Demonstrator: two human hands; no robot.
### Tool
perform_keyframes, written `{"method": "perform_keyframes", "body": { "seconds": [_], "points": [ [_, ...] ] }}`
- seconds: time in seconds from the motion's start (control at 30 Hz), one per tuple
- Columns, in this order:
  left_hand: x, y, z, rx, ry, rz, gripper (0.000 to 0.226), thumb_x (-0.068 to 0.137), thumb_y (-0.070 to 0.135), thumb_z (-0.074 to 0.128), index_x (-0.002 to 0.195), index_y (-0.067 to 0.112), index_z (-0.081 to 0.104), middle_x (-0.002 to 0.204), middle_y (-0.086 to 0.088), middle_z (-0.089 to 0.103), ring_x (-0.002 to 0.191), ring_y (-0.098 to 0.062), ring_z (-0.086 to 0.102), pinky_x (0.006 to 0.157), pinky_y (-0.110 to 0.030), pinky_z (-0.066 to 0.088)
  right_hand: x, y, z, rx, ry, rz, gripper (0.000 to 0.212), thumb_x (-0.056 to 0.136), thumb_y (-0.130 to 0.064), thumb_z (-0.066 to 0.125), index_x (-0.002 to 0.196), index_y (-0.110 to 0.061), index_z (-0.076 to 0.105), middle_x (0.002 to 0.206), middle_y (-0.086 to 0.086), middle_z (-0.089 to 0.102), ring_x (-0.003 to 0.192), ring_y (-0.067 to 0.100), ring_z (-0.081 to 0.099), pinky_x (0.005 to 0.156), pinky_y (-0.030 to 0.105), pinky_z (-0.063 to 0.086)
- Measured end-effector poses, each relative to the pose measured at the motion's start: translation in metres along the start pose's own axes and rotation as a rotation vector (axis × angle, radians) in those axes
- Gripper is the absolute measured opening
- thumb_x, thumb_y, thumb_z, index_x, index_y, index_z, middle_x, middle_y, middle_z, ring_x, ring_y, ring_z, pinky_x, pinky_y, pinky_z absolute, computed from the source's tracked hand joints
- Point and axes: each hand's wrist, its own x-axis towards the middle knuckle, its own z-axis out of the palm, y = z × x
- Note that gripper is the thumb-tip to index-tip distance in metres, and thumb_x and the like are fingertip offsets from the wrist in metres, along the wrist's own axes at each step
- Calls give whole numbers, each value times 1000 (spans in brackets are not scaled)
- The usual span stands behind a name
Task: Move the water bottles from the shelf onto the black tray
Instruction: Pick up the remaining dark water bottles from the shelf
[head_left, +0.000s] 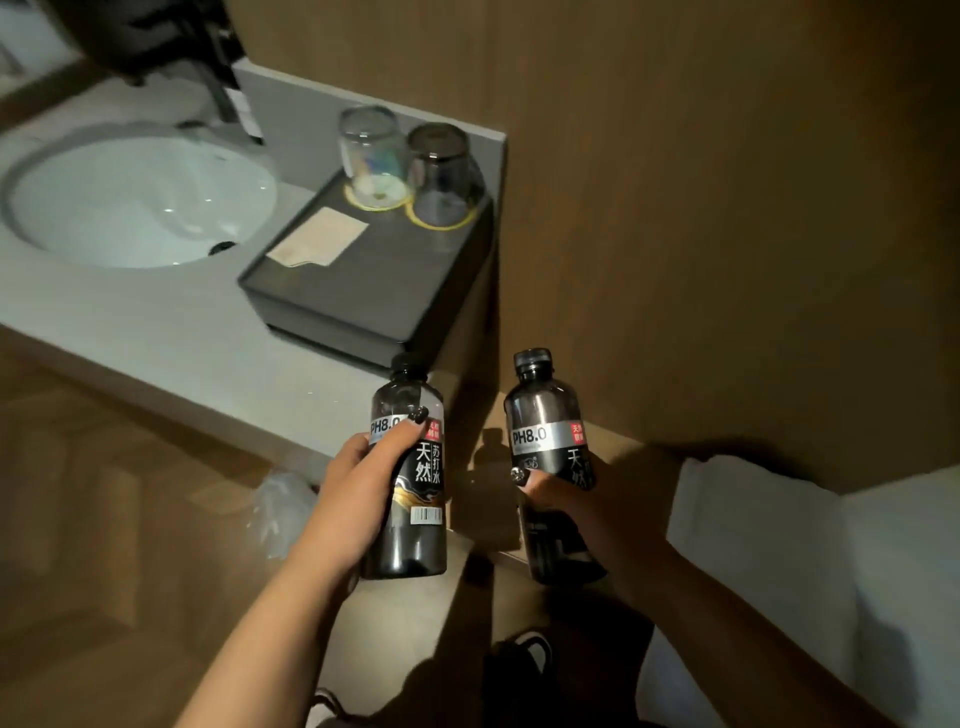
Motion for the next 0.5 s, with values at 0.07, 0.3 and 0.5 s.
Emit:
{"method": "perform_keyframes", "body": {
  "seconds": [0.07,0.3,0.5],
  "points": [
    [-5,5,-35,-55,7,10,34,82,36,64,98,7,59,75,-15,68,60,-28,66,56,-32,53,0,-5,33,-4,9,-1,22,80,-18,71,99,-21,61,87,11,70,76,26,68,70,37,55],
    [-18,7,-178,-158,86,13,32,81,38,64,92,8,63,74,-11,66,62,-26,63,63,-33,50,-11,-18,177,-61,-45,-19,21,81,-19,69,101,-14,66,87,11,73,79,25,70,65,29,56],
    [-29,13,-290,-170,59,18,48,74,47,67,97,6,61,80,-14,64,65,-26,65,55,-32,51,-1,-20,305,-49,-138,-8,26,82,-19,66,106,-10,64,85,13,70,79,30,69,71,37,55]
  ]
}}
